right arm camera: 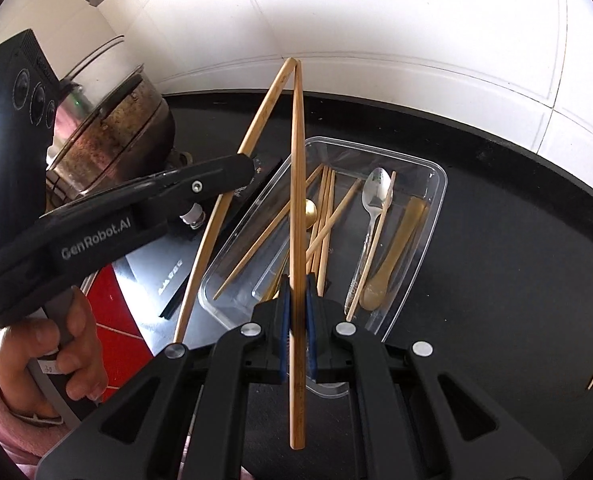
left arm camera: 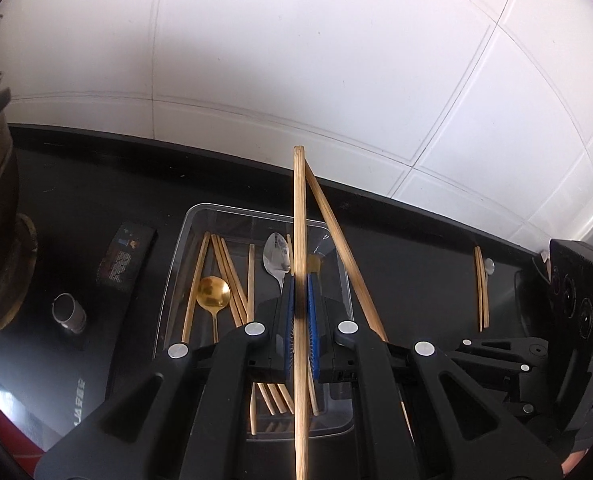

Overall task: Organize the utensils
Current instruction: 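Carry the held chopsticks in both tools over the clear container, then open both tools to drop the chopsticks into the container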

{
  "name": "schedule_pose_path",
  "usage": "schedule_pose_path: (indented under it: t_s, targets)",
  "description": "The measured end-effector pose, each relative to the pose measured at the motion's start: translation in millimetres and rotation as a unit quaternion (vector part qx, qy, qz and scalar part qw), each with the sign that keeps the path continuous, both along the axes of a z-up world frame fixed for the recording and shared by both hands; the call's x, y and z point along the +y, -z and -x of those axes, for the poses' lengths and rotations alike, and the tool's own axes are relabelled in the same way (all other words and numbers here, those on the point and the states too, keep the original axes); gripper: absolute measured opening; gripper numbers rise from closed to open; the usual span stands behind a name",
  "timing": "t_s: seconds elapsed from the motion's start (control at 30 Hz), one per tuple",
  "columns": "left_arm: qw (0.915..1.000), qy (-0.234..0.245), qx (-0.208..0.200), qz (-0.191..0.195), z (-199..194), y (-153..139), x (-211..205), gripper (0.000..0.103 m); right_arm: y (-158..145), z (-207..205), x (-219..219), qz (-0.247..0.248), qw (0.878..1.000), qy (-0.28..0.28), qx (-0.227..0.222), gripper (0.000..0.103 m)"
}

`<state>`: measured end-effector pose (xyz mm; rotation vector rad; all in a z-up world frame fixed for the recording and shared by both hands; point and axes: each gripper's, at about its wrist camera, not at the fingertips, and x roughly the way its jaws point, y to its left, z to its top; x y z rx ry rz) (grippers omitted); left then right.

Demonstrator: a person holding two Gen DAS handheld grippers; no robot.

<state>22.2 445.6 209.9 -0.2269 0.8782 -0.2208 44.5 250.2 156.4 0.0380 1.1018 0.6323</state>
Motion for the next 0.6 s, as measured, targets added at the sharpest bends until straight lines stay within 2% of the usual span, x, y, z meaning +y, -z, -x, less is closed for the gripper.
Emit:
schedule_pose_path:
  t_s: [0.2, 0.27, 0.3, 0.33, 0.37, 0.4, 0.43, 0.47, 0.6]
  targets:
    - [0.9998, 0.015, 0.005, 0.010, -10.2, 5.0, 4.1, 0.005, 4.2, -5.9, 4.1, 0.009, 1.000, 0.013, 0.006, 0.008]
    - [0.9998, 0.019, 0.001, 0.002, -16.8, 5.4, 3.1, 0.005, 5.4, -12.4, 7.9, 0.022, 1.000, 0.021, 0.006, 0.008]
    - [0.9998, 0.022, -0.002, -0.004, -21.3, 6.7, 2.9, 0.012, 6.8, -17.2, 11.1, 0.029, 0.999, 0.028, 0.008, 0.008]
    - [0.9995, 0.025, 0.002, -0.016, -29.1, 8.5, 2.8, 0.022, 8.4, -22.2, 12.7, 0.035, 0.999, 0.031, 0.013, 0.011]
    - [0.9993, 0.022, 0.010, -0.029, -34.6, 10.1, 4.2, 0.073, 12.5, -27.9, 15.4, 0.054, 0.998, 0.028, 0.020, 0.029]
    - [0.9987, 0.004, 0.016, -0.048, -39.0, 11.2, 8.9, 0.094, 14.7, -30.0, 15.6, 0.078, 0.997, 0.028, 0.013, 0.050]
    - [0.9979, -0.019, 0.008, -0.061, -37.2, 9.8, 17.5, 0.095, 15.2, -28.1, 12.9, 0.104, 0.994, 0.032, -0.004, 0.091]
    - [0.9976, -0.029, 0.003, -0.063, -34.1, 8.3, 26.1, 0.096, 14.6, -23.3, 7.6, 0.119, 0.992, 0.034, -0.023, 0.095]
    - [0.9946, -0.095, 0.009, -0.041, -7.7, 10.6, 78.2, 0.096, 31.6, -0.5, -25.2, 0.194, 0.980, 0.026, -0.043, 0.095]
